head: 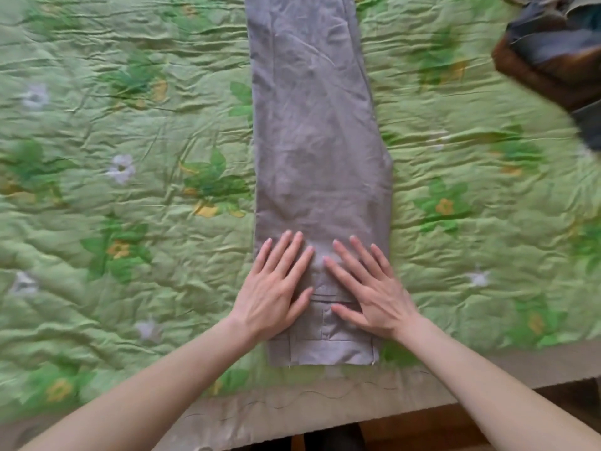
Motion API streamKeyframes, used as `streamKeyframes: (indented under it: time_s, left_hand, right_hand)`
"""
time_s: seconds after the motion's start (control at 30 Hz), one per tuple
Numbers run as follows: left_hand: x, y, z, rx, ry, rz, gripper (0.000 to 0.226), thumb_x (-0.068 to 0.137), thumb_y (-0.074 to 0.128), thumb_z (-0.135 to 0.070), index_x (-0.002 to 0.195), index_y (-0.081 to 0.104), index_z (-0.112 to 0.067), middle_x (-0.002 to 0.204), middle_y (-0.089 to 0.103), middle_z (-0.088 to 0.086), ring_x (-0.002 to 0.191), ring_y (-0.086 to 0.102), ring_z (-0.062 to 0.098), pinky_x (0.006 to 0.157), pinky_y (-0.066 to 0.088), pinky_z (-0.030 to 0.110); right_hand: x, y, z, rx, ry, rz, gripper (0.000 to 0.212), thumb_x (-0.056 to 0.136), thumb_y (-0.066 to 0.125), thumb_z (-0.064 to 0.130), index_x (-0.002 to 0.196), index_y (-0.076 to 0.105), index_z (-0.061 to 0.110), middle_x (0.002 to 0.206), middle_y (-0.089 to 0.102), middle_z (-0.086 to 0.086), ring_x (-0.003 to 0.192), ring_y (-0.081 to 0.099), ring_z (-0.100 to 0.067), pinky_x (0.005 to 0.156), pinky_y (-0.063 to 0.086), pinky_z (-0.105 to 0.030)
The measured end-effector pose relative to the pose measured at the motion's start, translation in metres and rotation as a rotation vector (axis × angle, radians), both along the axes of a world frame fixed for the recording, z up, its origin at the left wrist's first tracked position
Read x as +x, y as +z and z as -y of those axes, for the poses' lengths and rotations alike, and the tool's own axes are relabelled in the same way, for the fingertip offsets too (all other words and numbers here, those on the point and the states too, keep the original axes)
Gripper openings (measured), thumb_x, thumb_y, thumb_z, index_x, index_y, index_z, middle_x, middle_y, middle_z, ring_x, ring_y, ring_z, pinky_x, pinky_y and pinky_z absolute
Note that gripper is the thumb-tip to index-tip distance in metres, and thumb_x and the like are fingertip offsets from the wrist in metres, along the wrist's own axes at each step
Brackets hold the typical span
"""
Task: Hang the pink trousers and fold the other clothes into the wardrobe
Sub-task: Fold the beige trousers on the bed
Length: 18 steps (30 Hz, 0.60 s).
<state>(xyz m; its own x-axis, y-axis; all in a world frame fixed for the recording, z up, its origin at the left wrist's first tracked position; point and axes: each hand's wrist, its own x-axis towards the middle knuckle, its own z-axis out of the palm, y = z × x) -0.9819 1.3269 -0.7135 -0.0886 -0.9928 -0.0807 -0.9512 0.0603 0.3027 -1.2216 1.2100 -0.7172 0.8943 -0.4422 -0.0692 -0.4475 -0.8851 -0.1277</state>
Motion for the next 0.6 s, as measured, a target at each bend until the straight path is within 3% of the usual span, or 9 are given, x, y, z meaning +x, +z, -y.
streamKeyframes:
  time_s: [0.1,0.27,0.47,0.6]
  left_hand:
    - [-0.005,-0.007,-0.019,0.008,-0.155,0.010,0.078,0.104,0.045,-0.055,0.167,0.019,-0.015,0.175,0.011,0.007,0.162,0.007,0.025,0.129,0.017,0.053]
    - [0.001,-0.013,-0.013,0.031,-0.180,-0.043,0.084,0.101,0.050,-0.055,0.166,0.018,-0.013,0.175,0.010,0.008,0.162,0.006,0.028,0.127,0.021,0.057]
    - [0.060,-0.001,-0.006,0.126,-0.711,-0.050,0.099,0.093,0.049,-0.074,0.167,0.016,-0.018,0.176,0.006,0.008,0.162,0.002,0.029,0.130,0.005,0.056]
    - [0.080,-0.002,0.006,0.083,-0.819,0.036,0.101,0.085,0.066,-0.049,0.167,0.018,-0.017,0.176,0.008,0.006,0.162,0.006,0.026,0.131,0.007,0.051]
  right_hand:
    - [-0.012,-0.006,-0.002,-0.002,0.121,-0.044,0.080,0.098,0.046,0.068,0.163,0.028,0.026,0.172,0.020,-0.004,0.159,0.016,-0.028,0.125,0.023,-0.054]
    - [-0.009,-0.010,0.002,0.042,0.102,-0.051,0.079,0.100,0.042,0.067,0.164,0.024,0.025,0.173,0.016,-0.004,0.160,0.011,-0.026,0.127,0.020,-0.053]
    - [-0.038,0.005,0.037,0.081,0.404,-0.146,0.063,0.110,0.033,0.045,0.166,0.012,0.027,0.174,0.006,-0.004,0.161,0.003,-0.025,0.128,0.014,-0.051]
    - [-0.055,0.017,0.068,0.094,0.568,-0.259,0.089,0.091,0.052,0.040,0.167,0.009,0.022,0.174,0.001,-0.008,0.161,-0.001,-0.026,0.130,0.010,-0.050]
